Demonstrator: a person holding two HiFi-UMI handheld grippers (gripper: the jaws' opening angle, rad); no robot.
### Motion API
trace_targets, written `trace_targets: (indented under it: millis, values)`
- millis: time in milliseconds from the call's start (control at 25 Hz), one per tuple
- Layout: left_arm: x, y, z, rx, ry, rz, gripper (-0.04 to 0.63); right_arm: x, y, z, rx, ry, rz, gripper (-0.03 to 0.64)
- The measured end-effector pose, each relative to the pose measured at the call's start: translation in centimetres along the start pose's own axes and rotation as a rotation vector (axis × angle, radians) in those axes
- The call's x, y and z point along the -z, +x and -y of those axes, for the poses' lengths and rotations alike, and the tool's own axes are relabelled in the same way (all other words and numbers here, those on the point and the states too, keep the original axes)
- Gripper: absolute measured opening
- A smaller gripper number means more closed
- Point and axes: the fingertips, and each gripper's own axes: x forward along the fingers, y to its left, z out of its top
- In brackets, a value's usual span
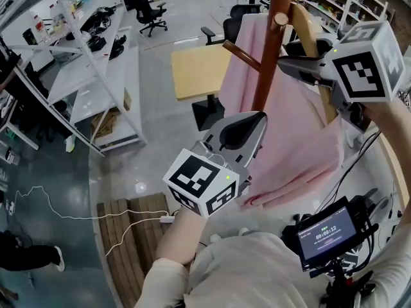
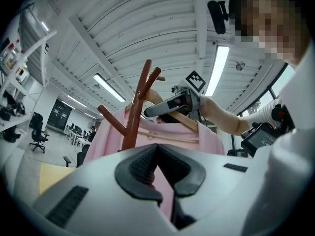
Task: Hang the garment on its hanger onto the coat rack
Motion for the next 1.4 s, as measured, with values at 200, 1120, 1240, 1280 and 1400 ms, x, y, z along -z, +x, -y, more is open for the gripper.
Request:
trace_targets:
  millis: [200, 1120, 1240, 1280, 1400]
  values:
    - [-0.3, 0.5, 0.0, -0.022, 0.015, 0.001, 0.005, 0.4, -0.5, 1.6, 0.110, -0.173, -0.062, 0.144]
    - [-1.1, 0.3, -0.1, -0.004, 0.005, 0.009, 0.005, -1.7, -3.8, -1.7, -0.627, 0.353, 0.274, 0.144]
    - [-0.9, 0.4, 0.2, 0.002, 0.005, 0.009, 0.005, -1.5, -4.7, -1.4, -0.720, 0.446, 0.418, 0.144]
    - [-0.7, 0.4, 0.3, 0.002, 0.008, 0.006, 0.005, -1.2, -4.9, -0.9, -0.722, 0.469, 0.463, 0.144]
    - [-0.4, 0.6, 0.5, -0.003, 0.012, 0.000, 0.005, -0.7, -5.4, -0.2, -0.737, 0.514, 0.562, 0.144]
